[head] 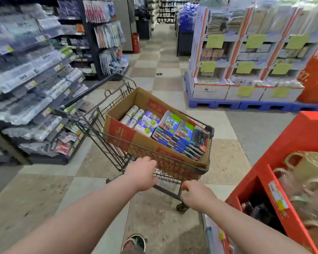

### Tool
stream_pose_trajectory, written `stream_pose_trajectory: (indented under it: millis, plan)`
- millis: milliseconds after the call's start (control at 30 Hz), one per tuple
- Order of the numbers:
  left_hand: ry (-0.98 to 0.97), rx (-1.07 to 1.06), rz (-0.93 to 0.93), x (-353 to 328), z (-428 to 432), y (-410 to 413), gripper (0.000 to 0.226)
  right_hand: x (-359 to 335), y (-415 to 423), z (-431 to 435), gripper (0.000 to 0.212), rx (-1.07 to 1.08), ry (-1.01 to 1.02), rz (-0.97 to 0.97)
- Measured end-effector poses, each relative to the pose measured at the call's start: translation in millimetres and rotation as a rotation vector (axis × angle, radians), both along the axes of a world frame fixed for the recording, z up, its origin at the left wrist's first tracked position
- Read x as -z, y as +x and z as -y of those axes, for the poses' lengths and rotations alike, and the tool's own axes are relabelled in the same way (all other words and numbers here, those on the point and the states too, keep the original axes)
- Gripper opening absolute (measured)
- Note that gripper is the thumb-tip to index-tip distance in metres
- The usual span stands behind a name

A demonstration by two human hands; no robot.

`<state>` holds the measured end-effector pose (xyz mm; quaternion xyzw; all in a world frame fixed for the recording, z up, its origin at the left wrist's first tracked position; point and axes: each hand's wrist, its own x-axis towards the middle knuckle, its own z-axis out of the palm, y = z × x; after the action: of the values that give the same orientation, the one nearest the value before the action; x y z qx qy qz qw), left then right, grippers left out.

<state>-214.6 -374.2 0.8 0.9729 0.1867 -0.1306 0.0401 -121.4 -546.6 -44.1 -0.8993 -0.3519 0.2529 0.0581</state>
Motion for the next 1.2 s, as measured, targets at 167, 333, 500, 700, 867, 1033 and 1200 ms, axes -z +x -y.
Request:
stream_pose_trajectory:
  millis: [167,333,500,700,867,1033,1200]
  plan:
    - [0.033,0.039,0.066,-21.7,-58.2,52.3,0.042,18.0,20.1,-33.8,0.033,0.039,-0.029,-0.043]
    - [0.037,0.11,0.101,-31.5,-126.9,95.7,0.04,22.6,46.5,-85.6,0.025,0.101,-0.048,-0.073]
    - [0.018,0.159,0.052,-18.5,-181.7,125.5,0.041,12.4,79.8,-145.4,0.028,0.184,0.028,-0.04]
    - [-0.035,0.185,-0.025,14.8,-218.0,151.5,0.042,3.5,126.3,-191.5,0.035,0.227,0.024,-0.02]
    - [-0.078,0.151,-0.059,38.5,-247.7,172.9,0.046,16.7,172.7,-223.8,0.033,0.206,-0.019,-0.054]
    - [-0.098,0.065,-0.175,58.4,-276.7,192.6,0.047,62.5,211.6,-251.6,0.03,0.209,-0.059,-0.203]
    - [-0.154,-0.014,-0.354,95.6,-293.2,222.7,0.048,119.1,233.9,-263.7,0.022,0.21,-0.141,-0.371]
